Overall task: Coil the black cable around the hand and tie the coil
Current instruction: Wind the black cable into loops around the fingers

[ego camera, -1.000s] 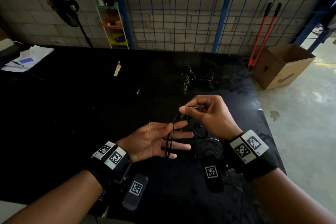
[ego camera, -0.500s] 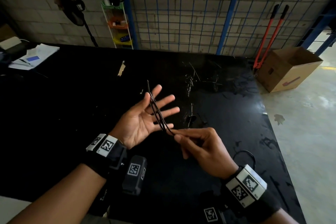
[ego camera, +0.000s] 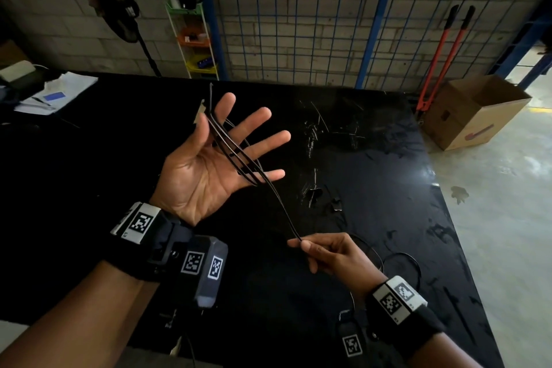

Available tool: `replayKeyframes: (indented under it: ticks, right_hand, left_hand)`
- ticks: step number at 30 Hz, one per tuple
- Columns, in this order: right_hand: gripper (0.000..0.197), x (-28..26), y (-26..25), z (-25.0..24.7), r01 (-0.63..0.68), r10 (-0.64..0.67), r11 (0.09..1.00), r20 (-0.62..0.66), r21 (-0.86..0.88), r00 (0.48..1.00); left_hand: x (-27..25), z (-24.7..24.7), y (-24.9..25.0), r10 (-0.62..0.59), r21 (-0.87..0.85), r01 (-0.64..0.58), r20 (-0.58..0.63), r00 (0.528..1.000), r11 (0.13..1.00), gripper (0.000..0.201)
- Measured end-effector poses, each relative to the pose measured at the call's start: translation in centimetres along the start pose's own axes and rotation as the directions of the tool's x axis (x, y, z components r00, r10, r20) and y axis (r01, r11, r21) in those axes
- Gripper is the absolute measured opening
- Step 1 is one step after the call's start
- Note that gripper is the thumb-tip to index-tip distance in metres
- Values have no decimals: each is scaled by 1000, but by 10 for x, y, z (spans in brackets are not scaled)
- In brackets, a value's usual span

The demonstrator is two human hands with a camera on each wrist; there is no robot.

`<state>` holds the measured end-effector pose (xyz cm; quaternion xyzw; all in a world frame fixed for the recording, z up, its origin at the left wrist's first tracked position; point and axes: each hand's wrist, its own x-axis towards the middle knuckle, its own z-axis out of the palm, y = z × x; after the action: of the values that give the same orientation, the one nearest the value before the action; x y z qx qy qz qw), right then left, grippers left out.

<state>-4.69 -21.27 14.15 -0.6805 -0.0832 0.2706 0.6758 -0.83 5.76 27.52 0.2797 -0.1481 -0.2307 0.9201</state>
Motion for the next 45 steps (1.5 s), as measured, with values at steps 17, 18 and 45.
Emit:
replayKeyframes:
  ticks: [17,18,45]
  right_hand:
    - [20,47,-61,-36,100,-152,978,-299,-181,942]
    - [19,48,-73,-37,111,-165,975,-294,-193,941]
    - [28,-10,-76,22,320,-318,947,-101,-1,943]
  left_hand:
    - [-19,8,-69,-401,212,388,18,916,897,43]
    - [-20,6,-72,-422,252,413,-19,906,875,43]
    - [1,-10,-46,46,442,143,-390,919,886,48]
